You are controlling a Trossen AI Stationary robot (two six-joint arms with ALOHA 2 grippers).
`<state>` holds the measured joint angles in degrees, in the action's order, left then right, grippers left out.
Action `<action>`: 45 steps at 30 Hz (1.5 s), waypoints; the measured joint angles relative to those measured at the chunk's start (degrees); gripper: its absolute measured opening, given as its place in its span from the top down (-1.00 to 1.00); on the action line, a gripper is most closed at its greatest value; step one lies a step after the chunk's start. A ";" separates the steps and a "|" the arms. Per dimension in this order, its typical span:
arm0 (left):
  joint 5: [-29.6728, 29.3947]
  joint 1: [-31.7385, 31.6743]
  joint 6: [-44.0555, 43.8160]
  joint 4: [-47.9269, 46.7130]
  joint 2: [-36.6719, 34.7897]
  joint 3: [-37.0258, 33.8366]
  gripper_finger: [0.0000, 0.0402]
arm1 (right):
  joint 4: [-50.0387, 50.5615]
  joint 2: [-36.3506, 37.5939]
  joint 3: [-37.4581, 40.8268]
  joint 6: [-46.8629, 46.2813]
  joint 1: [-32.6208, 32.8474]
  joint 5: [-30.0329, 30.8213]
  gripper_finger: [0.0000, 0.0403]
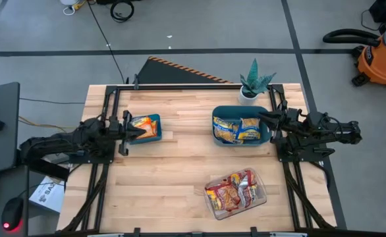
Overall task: Sort Maruchan noodles
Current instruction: Return to Home Position
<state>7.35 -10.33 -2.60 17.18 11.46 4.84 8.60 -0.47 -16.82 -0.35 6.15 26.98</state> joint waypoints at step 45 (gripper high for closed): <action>-2.18 -0.68 -22.21 -10.22 -10.75 -4.35 0.88 | 0.04 0.00 0.00 0.06 0.02 -0.04 0.70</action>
